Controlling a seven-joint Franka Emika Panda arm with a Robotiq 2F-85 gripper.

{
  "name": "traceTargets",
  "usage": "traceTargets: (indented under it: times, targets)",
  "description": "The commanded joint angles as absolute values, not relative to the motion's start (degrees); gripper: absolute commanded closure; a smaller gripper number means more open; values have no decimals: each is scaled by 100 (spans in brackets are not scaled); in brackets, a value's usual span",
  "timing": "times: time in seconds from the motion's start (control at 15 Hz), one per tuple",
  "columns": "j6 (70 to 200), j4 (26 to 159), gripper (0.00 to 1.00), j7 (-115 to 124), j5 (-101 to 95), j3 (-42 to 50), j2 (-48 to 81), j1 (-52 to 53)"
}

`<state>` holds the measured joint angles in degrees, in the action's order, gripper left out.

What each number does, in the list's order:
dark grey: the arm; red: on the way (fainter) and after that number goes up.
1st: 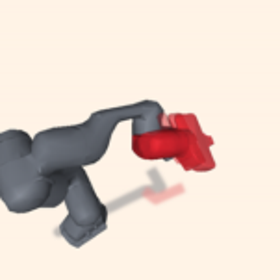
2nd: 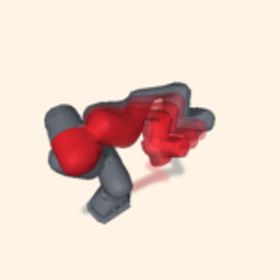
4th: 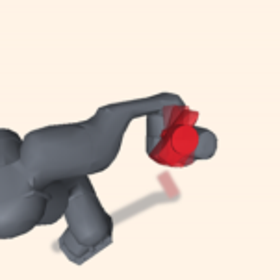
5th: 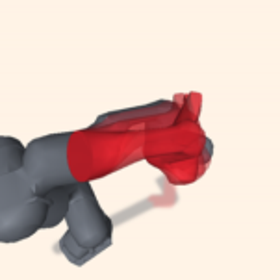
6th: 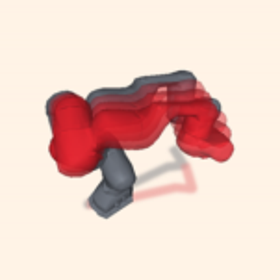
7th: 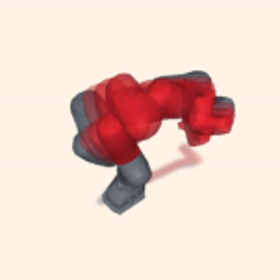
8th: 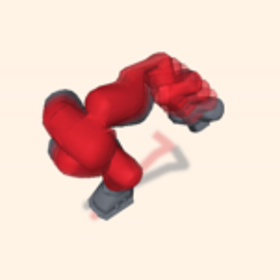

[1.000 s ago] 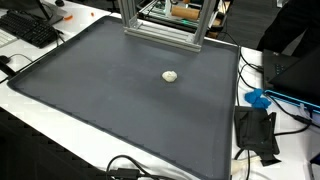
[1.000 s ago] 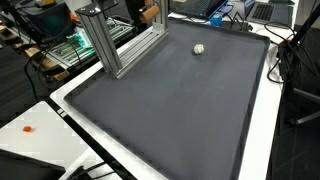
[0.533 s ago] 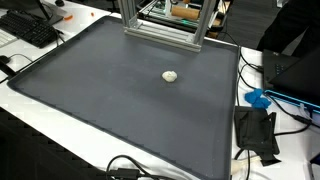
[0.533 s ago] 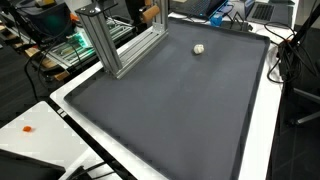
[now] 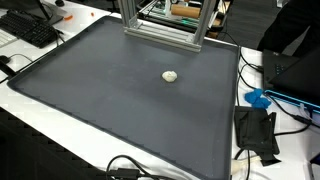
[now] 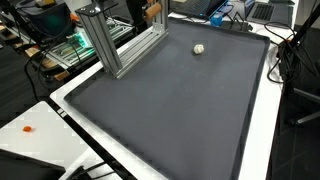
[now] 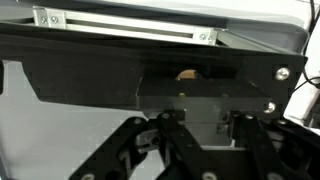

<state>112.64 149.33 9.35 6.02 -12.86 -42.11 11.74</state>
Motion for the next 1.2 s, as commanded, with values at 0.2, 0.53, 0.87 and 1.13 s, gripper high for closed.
traceTargets:
  times: [0.2,0.53,0.87,1.13]
  targets:
    - [11095,13870,78,822,286,-1302,-3509,991]
    - [11257,13199,78,786,148,-1312,-2778,990]
    - [12012,12971,78,914,94,-1389,-2031,998]
    - [12890,12936,78,1106,-224,-1466,-1445,955]
